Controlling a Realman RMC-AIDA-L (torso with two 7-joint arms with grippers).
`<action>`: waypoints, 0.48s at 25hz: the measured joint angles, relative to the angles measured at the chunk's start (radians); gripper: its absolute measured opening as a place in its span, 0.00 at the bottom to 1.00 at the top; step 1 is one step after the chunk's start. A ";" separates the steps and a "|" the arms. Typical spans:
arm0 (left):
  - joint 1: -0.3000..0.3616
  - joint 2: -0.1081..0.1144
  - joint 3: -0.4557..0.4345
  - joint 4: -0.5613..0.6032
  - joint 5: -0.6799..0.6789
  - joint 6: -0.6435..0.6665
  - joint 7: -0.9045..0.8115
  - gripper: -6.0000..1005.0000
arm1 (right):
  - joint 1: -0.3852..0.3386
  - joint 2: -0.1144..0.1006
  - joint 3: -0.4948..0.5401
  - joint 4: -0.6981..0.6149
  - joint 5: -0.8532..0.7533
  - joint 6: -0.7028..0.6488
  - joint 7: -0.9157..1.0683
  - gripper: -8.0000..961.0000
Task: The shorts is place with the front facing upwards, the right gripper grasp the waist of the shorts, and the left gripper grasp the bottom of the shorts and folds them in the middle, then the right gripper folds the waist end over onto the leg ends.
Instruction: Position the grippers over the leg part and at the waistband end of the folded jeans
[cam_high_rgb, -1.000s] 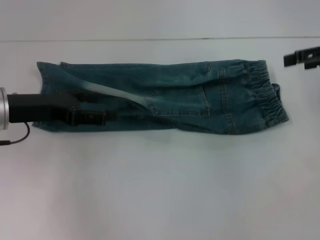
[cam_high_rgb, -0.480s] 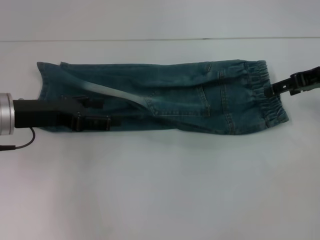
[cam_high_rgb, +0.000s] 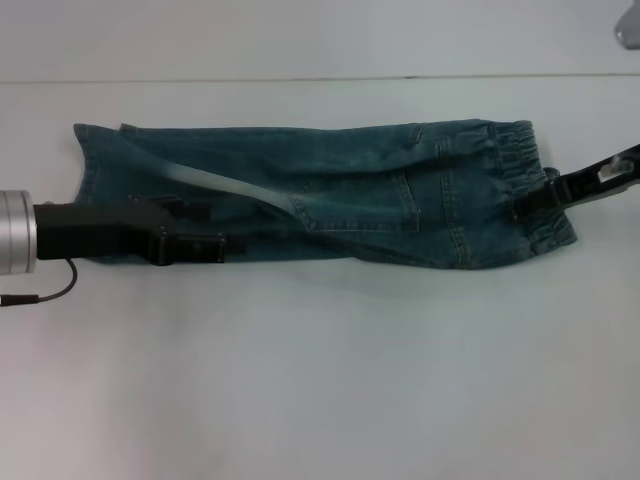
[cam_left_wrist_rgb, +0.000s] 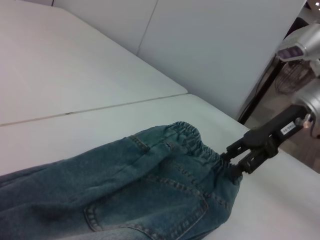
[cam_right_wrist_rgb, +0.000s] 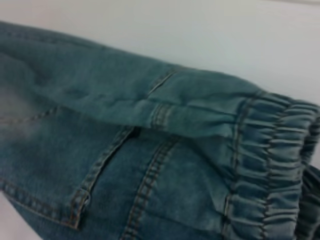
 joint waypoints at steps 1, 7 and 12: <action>-0.001 0.000 0.000 -0.001 0.000 0.000 0.000 0.93 | -0.001 0.005 -0.003 -0.002 0.000 0.007 -0.003 0.99; -0.003 -0.002 0.001 -0.003 0.000 0.010 0.000 0.92 | -0.002 0.021 -0.020 0.003 0.000 0.051 -0.021 0.99; 0.000 -0.003 0.001 -0.004 0.001 0.012 0.000 0.92 | -0.003 0.028 -0.020 0.004 0.003 0.059 -0.034 0.99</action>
